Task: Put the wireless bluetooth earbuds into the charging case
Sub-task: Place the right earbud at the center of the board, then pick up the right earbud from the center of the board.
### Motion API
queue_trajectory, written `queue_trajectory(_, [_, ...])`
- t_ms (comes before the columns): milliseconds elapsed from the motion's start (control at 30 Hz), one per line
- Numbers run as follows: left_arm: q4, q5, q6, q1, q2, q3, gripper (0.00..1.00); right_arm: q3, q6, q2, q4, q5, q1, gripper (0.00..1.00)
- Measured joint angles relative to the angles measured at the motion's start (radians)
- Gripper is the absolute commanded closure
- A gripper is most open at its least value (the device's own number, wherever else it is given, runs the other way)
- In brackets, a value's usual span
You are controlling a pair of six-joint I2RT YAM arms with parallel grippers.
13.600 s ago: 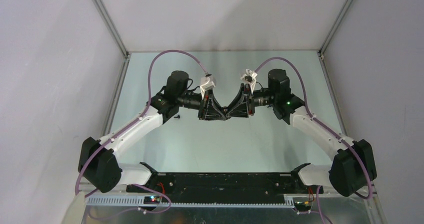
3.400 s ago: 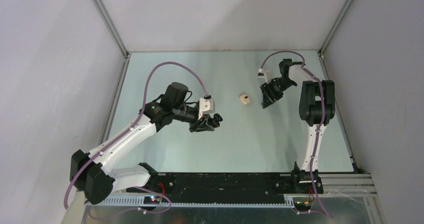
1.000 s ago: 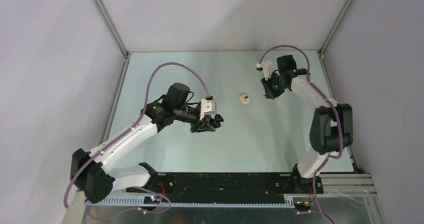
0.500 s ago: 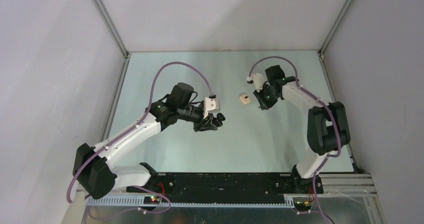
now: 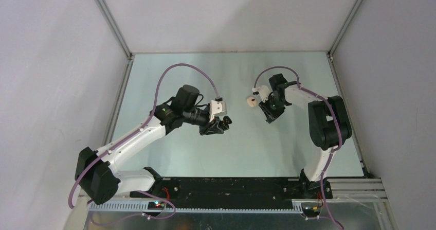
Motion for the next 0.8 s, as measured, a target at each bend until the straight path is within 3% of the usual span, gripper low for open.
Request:
queue_trajectory(167, [0.000,0.000,0.000,-0.002,0.000,0.000,1.00,0.000,-0.010,0.003,-0.019,-0.030,0.000,0.53])
queue_trajectory(300, [0.000,0.000,0.000,-0.002,0.000,0.000,1.00,0.000,-0.040,0.000,-0.044,-0.083,-0.007,0.50])
queue_trajectory(800, [-0.001,-0.003,0.002,-0.012,0.000,0.000,1.00,0.002,-0.090,-0.021,-0.066,-0.297,-0.146,0.52])
